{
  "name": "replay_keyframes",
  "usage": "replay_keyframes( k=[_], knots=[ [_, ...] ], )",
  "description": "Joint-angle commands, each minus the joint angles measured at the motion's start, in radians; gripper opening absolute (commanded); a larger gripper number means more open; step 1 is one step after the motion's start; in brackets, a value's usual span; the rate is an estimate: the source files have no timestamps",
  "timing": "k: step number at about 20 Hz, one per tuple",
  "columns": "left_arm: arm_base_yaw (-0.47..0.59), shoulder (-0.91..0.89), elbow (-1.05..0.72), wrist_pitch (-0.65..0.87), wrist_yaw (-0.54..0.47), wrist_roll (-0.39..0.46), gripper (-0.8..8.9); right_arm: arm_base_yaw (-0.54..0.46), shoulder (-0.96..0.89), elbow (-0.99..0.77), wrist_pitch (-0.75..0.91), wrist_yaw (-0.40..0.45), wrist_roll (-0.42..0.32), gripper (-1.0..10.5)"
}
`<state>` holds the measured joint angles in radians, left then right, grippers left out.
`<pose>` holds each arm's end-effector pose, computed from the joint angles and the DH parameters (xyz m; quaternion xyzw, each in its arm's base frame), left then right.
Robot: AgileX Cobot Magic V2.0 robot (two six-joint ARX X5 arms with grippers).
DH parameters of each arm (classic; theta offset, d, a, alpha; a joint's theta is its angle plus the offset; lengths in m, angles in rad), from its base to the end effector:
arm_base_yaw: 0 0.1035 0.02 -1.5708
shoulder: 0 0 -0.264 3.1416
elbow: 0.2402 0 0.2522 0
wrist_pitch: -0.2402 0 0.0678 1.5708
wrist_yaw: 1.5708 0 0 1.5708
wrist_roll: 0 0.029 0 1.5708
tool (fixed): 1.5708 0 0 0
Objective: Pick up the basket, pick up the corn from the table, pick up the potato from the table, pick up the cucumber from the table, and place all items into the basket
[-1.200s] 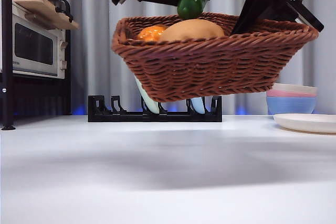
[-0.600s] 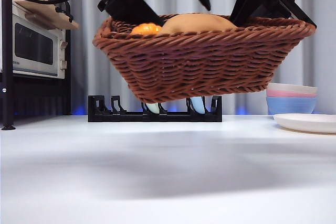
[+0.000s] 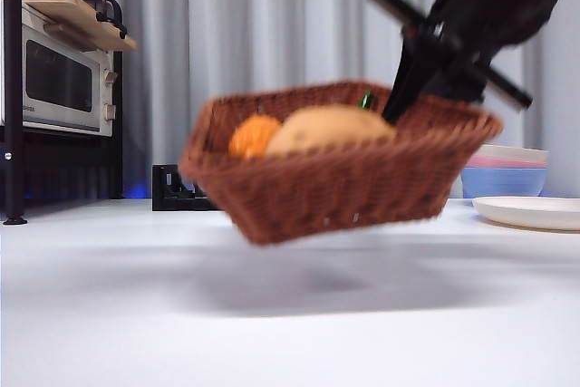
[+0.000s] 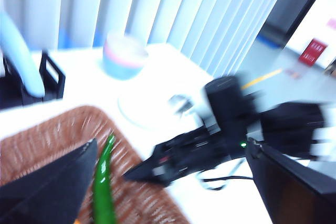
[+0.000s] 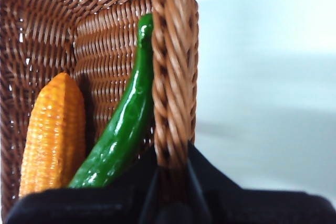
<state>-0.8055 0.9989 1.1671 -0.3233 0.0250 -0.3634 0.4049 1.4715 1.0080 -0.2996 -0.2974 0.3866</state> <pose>0.1409 -0.1478 0.4107 -0.1359 0.1431 -0.3826 0.9026 0.2805 0.1295 0.2443 0.1478 0.4262 0.2419 0.8591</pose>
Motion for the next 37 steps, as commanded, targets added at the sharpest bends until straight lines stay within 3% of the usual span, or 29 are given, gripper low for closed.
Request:
replay_keyframes(
  k=[1, 7, 9, 12, 14, 16, 18, 21, 22, 23, 26, 29, 34, 37],
  knots=[
    [0.0, -0.04, 0.001, -0.031, -0.025, 0.027, 4.7, -0.013, 0.069, 0.011, 0.058, -0.008, 0.066, -0.2],
    [0.0, -0.087, 0.001, -0.131, -0.104, 0.061, 4.7, -0.046, 0.178, 0.01, 0.065, -0.008, 0.095, 0.0],
    [0.0, -0.086, 0.001, -0.153, -0.104, 0.08, 4.7, -0.047, 0.178, 0.011, 0.06, -0.008, 0.095, 1.1],
    [0.0, -0.086, 0.001, -0.163, -0.104, 0.104, 4.7, -0.057, 0.177, 0.011, 0.06, -0.007, 0.094, 4.3],
    [0.0, -0.087, 0.001, -0.166, -0.104, 0.123, 4.7, -0.064, 0.173, 0.011, 0.06, -0.003, 0.083, 5.1],
    [0.0, -0.088, 0.001, -0.169, -0.129, 0.182, 4.7, -0.083, 0.148, 0.011, 0.05, -0.013, 0.081, 5.0],
    [0.0, -0.103, 0.001, -0.2, -0.215, 0.246, 4.7, -0.101, 0.087, 0.011, 0.021, -0.013, 0.038, 5.0],
    [0.0, -0.133, 0.001, -0.296, -0.459, 0.349, 4.64, -0.116, -0.055, 0.011, -0.033, -0.009, -0.05, 5.0],
    [0.0, -0.139, 0.001, -0.337, -0.515, 0.385, 4.35, -0.116, -0.103, 0.011, -0.047, -0.01, -0.072, 5.0],
    [0.001, -0.141, 0.001, -0.393, -0.554, 0.422, 3.43, -0.116, -0.161, 0.011, -0.06, -0.01, -0.085, 4.9],
    [0.003, -0.14, 0.0, -0.497, -0.511, 0.446, -0.31, -0.098, -0.304, 0.011, -0.072, -0.01, -0.137, 2.1],
    [0.003, -0.14, -0.002, -0.501, -0.423, 0.464, -0.08, -0.064, -0.371, 0.011, -0.074, 0.008, -0.229, -0.2],
    [0.003, -0.143, -0.031, -0.484, -0.38, 0.473, -0.08, 0.008, -0.444, 0.006, -0.12, 0.172, -0.338, -0.1],
    [0.008, -0.185, -0.112, -0.425, -0.375, 0.473, -0.08, 0.065, -0.48, -0.029, -0.109, 0.225, -0.37, -0.1]
  ],
)
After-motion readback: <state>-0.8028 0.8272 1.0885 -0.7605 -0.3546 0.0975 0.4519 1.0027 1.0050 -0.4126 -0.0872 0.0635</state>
